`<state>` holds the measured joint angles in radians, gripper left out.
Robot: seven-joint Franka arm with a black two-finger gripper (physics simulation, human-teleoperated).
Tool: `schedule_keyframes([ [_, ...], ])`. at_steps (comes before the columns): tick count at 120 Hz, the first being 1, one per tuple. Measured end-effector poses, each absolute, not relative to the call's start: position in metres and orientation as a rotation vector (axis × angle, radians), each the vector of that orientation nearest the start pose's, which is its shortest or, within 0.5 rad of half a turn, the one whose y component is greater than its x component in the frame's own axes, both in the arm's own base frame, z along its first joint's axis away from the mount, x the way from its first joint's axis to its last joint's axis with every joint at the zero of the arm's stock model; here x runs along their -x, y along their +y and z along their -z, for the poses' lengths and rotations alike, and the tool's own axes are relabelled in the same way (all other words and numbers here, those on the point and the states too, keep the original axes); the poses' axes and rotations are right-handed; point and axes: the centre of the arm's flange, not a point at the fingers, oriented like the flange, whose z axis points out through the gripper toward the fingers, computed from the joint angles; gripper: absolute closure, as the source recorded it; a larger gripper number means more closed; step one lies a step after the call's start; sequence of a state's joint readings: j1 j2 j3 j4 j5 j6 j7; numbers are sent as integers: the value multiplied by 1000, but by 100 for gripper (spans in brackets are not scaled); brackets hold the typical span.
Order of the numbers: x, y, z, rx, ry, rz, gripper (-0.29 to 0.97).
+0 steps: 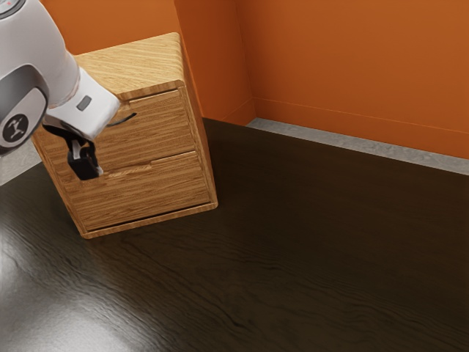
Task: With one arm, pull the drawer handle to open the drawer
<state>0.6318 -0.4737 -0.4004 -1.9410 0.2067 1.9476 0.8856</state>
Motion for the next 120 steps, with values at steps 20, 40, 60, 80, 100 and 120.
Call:
schedule_keyframes([
  [20, -459, 93, -690, 2460, 931, 301, 18],
  [40, -462, 119, -690, 2440, 939, 321, 26],
  [60, -476, 143, -685, 2422, 974, 344, 30],
  [80, -487, 157, -692, 2377, 974, 338, 31],
  [100, -497, 170, -683, 2375, 997, 330, 33],
  [120, -500, 181, -684, 2365, 1007, 350, 34],
])
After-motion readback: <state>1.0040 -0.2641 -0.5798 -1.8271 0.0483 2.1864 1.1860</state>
